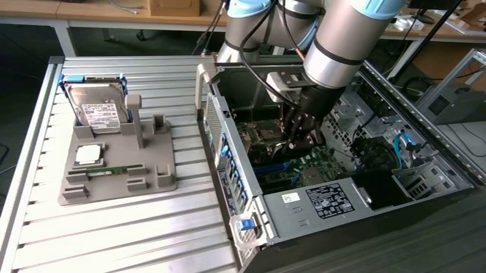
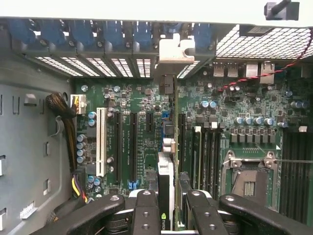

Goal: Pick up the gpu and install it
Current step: 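Insert the gpu into the slot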

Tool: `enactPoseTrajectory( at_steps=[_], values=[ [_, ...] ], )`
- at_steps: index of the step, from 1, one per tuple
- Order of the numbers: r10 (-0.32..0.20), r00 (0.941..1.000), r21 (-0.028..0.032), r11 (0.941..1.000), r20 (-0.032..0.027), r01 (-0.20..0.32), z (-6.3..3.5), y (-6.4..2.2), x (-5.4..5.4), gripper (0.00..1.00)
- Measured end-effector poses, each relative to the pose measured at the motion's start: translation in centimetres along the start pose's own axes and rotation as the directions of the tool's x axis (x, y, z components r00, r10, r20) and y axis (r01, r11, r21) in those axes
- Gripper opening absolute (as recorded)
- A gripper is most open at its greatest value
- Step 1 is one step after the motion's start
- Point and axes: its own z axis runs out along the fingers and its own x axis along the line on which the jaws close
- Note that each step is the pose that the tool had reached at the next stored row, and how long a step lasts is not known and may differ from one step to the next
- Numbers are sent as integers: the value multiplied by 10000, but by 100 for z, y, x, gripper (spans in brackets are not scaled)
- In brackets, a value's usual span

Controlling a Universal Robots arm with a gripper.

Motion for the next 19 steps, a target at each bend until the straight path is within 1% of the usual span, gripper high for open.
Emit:
enactPoseTrajectory(
  at_steps=[11,15,19],
  values=[
    [0,10000,0,10000,1,0,95,81,0,27],
    [0,10000,0,10000,0,0,130,86,1,27],
    [0,10000,0,10000,0,0,165,109,1,27]
  ],
)
